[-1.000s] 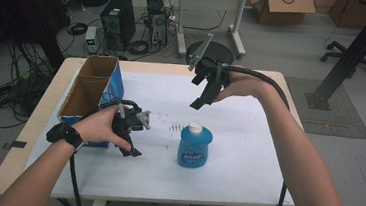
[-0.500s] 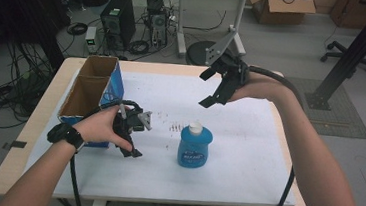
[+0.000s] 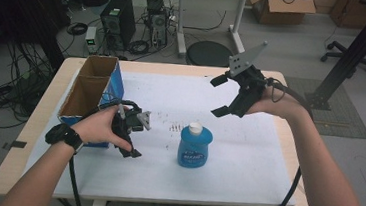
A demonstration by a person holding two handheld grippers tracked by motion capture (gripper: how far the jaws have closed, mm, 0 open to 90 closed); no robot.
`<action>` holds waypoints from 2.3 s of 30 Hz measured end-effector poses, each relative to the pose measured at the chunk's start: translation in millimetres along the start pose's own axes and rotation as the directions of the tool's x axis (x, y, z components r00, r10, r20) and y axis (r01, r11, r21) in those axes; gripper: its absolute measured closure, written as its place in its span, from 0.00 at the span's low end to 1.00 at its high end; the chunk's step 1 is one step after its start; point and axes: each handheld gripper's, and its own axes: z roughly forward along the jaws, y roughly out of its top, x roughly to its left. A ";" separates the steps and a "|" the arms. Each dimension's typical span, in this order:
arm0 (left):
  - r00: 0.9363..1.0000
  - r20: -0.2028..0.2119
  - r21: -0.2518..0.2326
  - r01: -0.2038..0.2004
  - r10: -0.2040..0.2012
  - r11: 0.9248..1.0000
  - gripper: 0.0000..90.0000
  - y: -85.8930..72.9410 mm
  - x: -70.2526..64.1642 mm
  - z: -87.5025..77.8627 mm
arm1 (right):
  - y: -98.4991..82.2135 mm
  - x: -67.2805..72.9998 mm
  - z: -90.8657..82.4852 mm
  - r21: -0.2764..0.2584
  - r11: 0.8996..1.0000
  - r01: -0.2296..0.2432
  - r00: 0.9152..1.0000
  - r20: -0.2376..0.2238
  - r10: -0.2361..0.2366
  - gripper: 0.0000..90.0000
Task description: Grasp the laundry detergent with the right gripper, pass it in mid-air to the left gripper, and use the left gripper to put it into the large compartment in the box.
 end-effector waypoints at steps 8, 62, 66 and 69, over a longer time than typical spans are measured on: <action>1.000 0.005 0.000 0.005 -0.005 1.000 0.05 -0.6 -0.2 1.5 | -23.9 9.0 0.3 -0.066 0.998 -0.016 1.000 -0.008 0.015 0.02; 1.000 0.010 -0.018 0.013 -0.013 1.000 0.05 -2.4 -0.9 3.2 | -108.9 47.7 95.4 -0.223 0.965 -0.138 0.989 -0.077 0.124 0.03; 1.000 0.012 -0.025 0.014 -0.014 1.000 0.05 -2.8 -0.7 2.6 | -109.7 48.5 102.3 -0.235 0.962 -0.140 0.989 -0.077 0.125 0.03; 1.000 0.012 -0.025 0.015 -0.015 1.000 0.05 -3.3 -0.8 2.5 | -109.8 48.8 106.1 -0.234 0.962 -0.142 0.989 -0.078 0.126 0.03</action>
